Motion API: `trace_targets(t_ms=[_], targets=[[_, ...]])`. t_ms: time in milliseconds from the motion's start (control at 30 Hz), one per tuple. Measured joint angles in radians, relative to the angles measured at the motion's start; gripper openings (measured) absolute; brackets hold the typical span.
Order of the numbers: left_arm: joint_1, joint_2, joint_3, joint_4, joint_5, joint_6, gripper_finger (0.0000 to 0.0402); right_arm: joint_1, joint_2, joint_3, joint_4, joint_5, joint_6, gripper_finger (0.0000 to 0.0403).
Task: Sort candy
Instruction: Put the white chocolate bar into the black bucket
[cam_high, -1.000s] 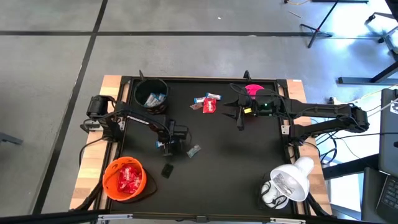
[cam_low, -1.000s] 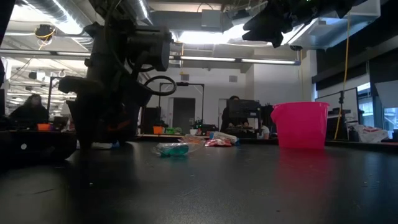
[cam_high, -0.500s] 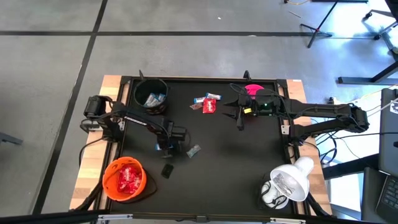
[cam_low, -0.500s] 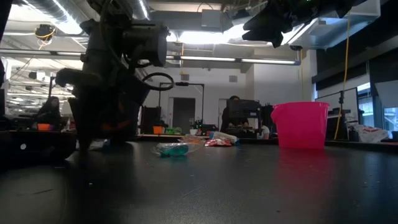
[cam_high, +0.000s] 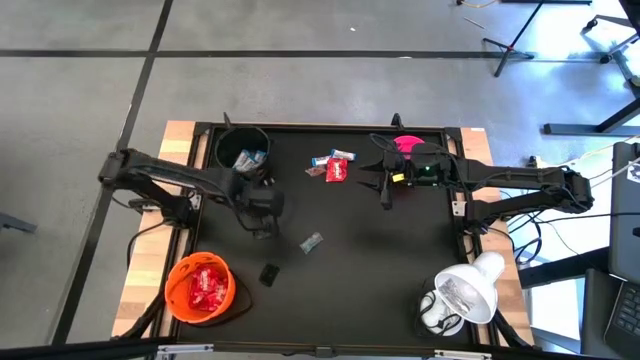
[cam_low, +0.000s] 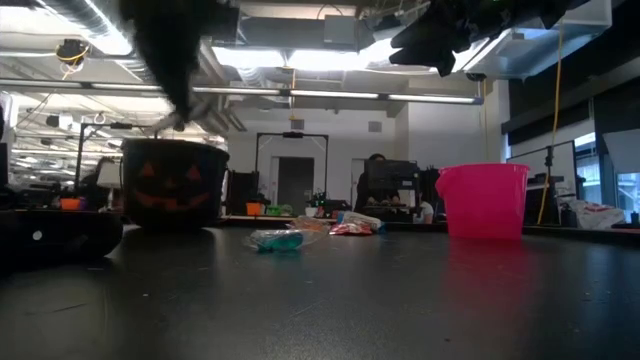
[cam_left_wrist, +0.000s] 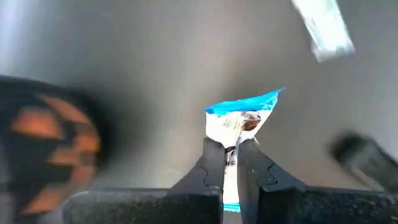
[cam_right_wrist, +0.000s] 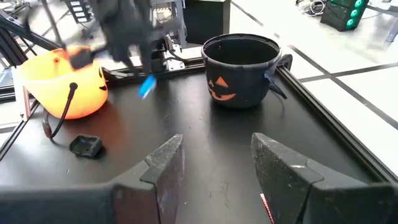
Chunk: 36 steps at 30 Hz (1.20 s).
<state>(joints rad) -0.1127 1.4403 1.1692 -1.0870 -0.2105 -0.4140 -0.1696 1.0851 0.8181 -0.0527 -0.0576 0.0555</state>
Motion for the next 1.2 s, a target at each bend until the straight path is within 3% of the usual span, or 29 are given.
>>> trace_targets(t_ms=[167,300,467,667,767,1067,1200], targets=[[0.031,-0.132,0.051,-0.012,-0.277,0.027,0.0000,0.000,0.000,0.000,0.009,0.000,0.016,0.0186],[0.138,-0.216,0.050,0.004,-0.375,0.087,0.0000,0.000,0.000,0.000,0.011,0.000,0.035,0.0186],[0.346,-0.264,0.018,0.083,-0.319,0.203,0.0000,0.000,0.000,0.000,0.026,-0.004,0.047,0.0186],[0.582,-0.262,-0.047,0.225,-0.115,0.309,0.0004,0.000,0.000,0.000,0.056,-0.015,0.067,0.0186],[0.656,-0.261,-0.072,0.244,-0.068,0.310,0.0014,0.000,0.000,0.000,0.047,-0.015,0.070,0.0186],[0.705,-0.262,-0.083,0.235,-0.049,0.304,0.0066,0.000,0.000,0.000,0.049,-0.021,0.068,0.0186],[0.701,-0.287,-0.068,0.231,-0.006,0.335,0.0115,0.000,0.000,0.000,0.055,-0.162,0.043,0.0190]])
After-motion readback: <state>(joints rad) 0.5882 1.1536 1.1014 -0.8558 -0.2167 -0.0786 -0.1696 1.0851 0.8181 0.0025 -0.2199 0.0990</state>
